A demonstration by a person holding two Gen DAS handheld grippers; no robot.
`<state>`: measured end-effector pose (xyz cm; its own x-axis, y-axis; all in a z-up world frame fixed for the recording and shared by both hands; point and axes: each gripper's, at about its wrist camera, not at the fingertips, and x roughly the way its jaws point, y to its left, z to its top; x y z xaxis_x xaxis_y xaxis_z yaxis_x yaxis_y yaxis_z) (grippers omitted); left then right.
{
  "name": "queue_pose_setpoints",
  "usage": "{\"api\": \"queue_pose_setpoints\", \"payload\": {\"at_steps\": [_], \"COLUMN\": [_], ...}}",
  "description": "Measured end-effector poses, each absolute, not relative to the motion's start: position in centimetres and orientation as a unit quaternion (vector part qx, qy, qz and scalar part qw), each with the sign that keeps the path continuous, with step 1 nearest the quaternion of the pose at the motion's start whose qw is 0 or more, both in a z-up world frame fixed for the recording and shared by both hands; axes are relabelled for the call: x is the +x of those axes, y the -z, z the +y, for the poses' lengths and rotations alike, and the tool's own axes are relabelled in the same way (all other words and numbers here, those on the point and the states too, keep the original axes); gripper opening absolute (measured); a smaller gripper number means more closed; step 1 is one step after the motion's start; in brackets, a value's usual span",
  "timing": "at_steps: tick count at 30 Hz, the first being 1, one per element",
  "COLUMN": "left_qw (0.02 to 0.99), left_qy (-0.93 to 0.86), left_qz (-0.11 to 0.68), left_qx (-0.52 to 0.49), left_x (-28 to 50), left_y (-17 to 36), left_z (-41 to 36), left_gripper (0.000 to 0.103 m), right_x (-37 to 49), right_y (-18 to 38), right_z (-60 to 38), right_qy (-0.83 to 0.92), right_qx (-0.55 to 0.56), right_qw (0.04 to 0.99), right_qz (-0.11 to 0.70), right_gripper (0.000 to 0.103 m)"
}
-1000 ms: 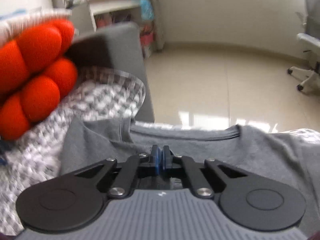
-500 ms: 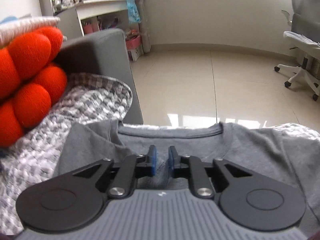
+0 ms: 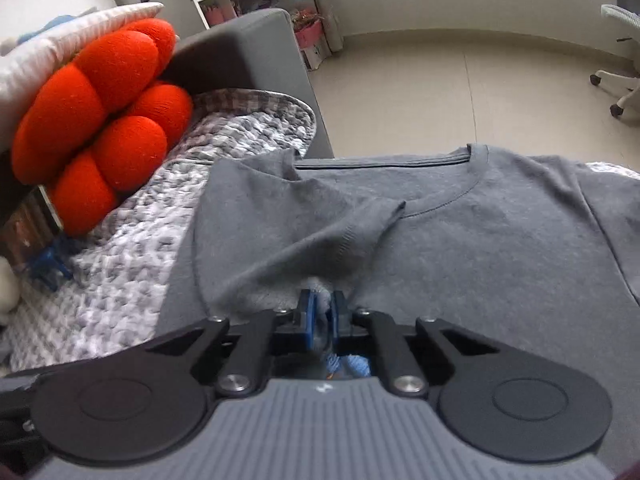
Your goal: Fold clothes
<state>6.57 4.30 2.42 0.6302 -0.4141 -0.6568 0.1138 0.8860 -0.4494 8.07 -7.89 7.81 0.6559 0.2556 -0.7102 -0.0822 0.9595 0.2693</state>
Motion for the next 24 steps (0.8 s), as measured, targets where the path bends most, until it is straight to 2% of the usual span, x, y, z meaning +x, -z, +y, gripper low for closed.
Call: {"api": "queue_pose_setpoints", "payload": {"at_steps": [4, 8, 17, 24], "left_qw": [0.88, 0.878, 0.882, 0.878], "left_qy": [0.148, 0.148, 0.148, 0.135], "left_qz": [0.406, 0.409, 0.394, 0.42], "left_qx": [-0.195, -0.199, -0.213, -0.183], "left_x": [6.8, 6.9, 6.6, 6.8], "left_y": [-2.4, -2.5, -4.0, -2.9], "left_z": [4.8, 4.9, 5.5, 4.7], "left_gripper": [0.028, 0.028, 0.032, 0.033], "right_x": [7.5, 8.1, 6.6, 5.6], "right_y": [-8.3, -6.3, -9.3, -9.9], "right_z": [-7.3, -7.0, -8.1, -6.6], "right_qy": [-0.091, -0.091, -0.081, -0.136], "right_qx": [0.084, 0.073, 0.042, 0.054], "right_qw": [0.909, 0.903, 0.912, 0.924], "right_qz": [0.398, 0.414, 0.401, 0.354], "right_gripper": [0.009, 0.011, 0.012, 0.015]}}
